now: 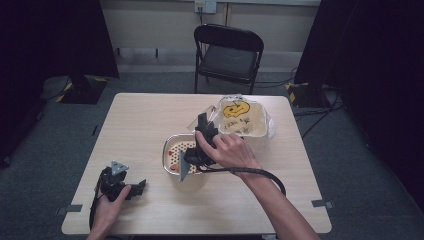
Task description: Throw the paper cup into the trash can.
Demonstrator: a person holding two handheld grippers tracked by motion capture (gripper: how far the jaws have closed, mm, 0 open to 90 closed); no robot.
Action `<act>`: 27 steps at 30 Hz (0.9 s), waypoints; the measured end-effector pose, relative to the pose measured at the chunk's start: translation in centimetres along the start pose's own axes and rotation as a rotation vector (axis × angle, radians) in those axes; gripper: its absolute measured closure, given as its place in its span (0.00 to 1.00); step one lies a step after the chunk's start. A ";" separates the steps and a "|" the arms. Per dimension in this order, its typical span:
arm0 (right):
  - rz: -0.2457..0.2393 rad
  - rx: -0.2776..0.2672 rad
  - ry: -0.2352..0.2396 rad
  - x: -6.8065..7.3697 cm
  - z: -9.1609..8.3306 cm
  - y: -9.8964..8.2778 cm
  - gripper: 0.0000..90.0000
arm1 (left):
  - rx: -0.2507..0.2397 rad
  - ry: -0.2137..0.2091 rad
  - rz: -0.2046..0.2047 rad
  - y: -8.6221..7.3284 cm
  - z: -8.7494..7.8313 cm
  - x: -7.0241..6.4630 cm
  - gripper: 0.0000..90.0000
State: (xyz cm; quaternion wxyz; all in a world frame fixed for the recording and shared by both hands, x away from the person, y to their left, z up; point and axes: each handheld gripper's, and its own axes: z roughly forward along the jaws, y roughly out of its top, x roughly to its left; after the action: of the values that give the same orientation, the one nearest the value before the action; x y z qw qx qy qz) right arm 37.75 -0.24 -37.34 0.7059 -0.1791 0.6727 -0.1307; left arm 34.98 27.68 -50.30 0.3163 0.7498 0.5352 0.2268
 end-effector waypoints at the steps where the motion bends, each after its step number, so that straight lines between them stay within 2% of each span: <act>1: 0.054 -0.011 0.024 -0.2 0.0 -0.1 0.56 | 0.000 0.000 0.000 0.0 0.0 0.0 0.00; 2: 0.054 -0.011 0.024 -0.2 0.0 -0.1 0.56 | 0.000 0.000 0.000 0.0 0.0 0.0 0.00; 3: 0.207 -0.036 0.098 -0.9 0.1 -0.5 0.56 | 0.000 -0.001 0.000 0.0 0.0 0.0 0.00; 4: 0.207 -0.036 0.098 -0.9 0.1 -0.5 0.56 | 0.000 -0.001 0.000 0.0 0.0 0.0 0.00; 5: 0.275 -0.045 0.115 -1.2 0.2 -0.8 0.56 | 0.000 -0.001 0.000 0.0 0.0 0.0 0.00; 6: 0.451 -0.065 0.178 -1.9 0.3 -1.6 0.56 | 0.000 0.000 0.000 0.0 0.0 0.0 0.00; 7: 0.523 -0.078 0.202 -2.1 0.3 -1.9 0.56 | 0.000 0.000 0.000 0.0 0.0 0.0 0.00; 9: 0.626 -0.107 0.236 -2.4 0.4 -2.5 0.56 | 0.001 -0.001 0.000 0.0 0.0 0.0 0.00; 10: 0.709 -0.118 0.271 -2.6 0.4 -3.0 0.56 | 0.000 -0.001 0.000 0.0 0.0 0.0 0.00; 11: 0.709 -0.118 0.271 -2.6 0.4 -3.0 0.56 | 0.000 -0.001 0.000 0.0 0.0 0.0 0.00; 12: 0.757 -0.127 0.285 -2.7 0.4 -3.2 0.56 | 0.000 0.000 0.000 0.0 0.0 0.0 0.00; 13: 0.850 -0.153 0.323 -2.9 0.4 -3.7 0.56 | 0.000 -0.001 0.000 0.0 0.0 0.0 0.00; 14: 0.986 -0.183 0.370 -3.0 0.6 -4.4 0.56 | 0.000 -0.001 0.000 0.0 0.0 0.0 0.00; 15: 0.986 -0.183 0.370 -3.0 0.6 -4.4 0.56 | 0.000 -0.001 0.000 0.0 0.0 0.0 0.00; 16: 1.168 -0.237 0.442 -3.0 1.0 -5.8 0.56 | 0.000 -0.001 0.000 0.0 0.0 0.0 0.00; 19: 1.366 -0.289 0.511 -2.7 1.5 -7.2 0.56 | 0.000 -0.001 0.000 0.0 0.0 0.0 0.00; 22: 1.508 -0.328 0.552 -2.3 1.8 -8.3 0.56 | 0.000 -0.001 0.000 0.0 0.0 0.0 0.00; 23: 1.536 -0.336 0.561 -2.2 1.9 -8.5 0.56 | 0.000 -0.001 0.000 0.0 0.0 0.0 0.00; 25: 1.582 -0.348 0.567 -2.0 2.0 -8.9 0.56 | 0.000 -0.001 0.000 0.0 0.0 0.0 0.00; 27: 1.590 -0.350 0.553 -2.0 2.1 -9.0 0.56 | 0.000 -0.001 0.000 0.0 0.0 0.0 0.00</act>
State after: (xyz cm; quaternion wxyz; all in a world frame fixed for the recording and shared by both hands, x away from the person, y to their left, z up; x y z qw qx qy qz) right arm 40.19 -7.36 -31.61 0.3609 0.2773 0.7566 0.4694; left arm 34.98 27.68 -50.30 0.3164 0.7498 0.5351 0.2265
